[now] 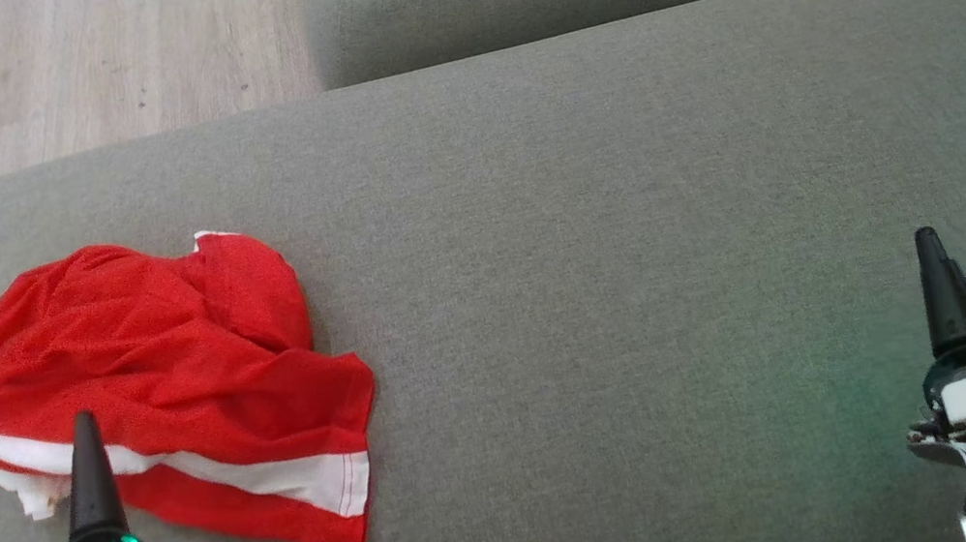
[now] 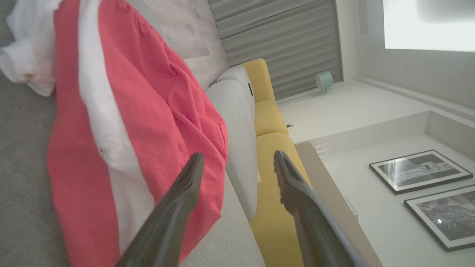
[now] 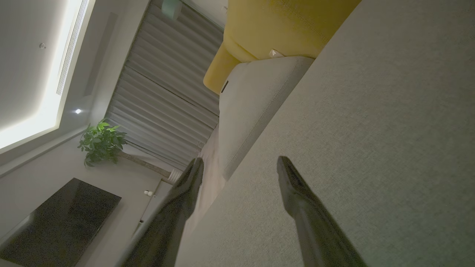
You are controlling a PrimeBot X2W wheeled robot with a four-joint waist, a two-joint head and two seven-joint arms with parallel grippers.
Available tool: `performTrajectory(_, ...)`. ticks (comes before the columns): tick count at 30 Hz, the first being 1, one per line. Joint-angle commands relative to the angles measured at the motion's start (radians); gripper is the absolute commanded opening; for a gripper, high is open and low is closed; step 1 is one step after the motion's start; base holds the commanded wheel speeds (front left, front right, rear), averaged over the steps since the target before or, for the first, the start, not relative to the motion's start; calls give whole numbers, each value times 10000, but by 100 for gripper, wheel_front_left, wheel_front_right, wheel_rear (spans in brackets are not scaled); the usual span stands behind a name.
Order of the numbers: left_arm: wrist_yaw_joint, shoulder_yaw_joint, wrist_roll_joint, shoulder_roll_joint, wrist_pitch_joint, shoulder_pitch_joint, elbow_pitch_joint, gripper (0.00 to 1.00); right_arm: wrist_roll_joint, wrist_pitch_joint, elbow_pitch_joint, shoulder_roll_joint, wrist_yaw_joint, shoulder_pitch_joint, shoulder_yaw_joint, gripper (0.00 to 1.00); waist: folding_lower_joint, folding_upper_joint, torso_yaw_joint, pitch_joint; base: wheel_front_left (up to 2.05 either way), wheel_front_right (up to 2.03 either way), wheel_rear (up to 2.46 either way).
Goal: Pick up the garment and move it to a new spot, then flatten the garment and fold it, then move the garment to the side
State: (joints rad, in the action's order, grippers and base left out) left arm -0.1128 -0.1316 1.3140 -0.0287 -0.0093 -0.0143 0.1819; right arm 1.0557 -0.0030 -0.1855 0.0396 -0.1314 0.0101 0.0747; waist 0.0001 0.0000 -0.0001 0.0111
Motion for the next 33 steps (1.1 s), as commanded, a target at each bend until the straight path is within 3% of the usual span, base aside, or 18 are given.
performTrajectory(1,57,-28,-387,-126,-106,524,-580,100,-494,-147,474,55,3,454,-152,100,0,0,-1,2,0,0,0)
performTrajectory(23,455,1799,-5356,-159,-749,272,-1618,100,-4132,-796,827,69,4,453,-787,100,0,0,-22,7,0,0,0)
performTrajectory(33,1017,2487,-6882,-468,-1041,246,-1738,100,-5632,-1091,905,75,4,449,-983,100,0,0,-14,8,0,0,0)
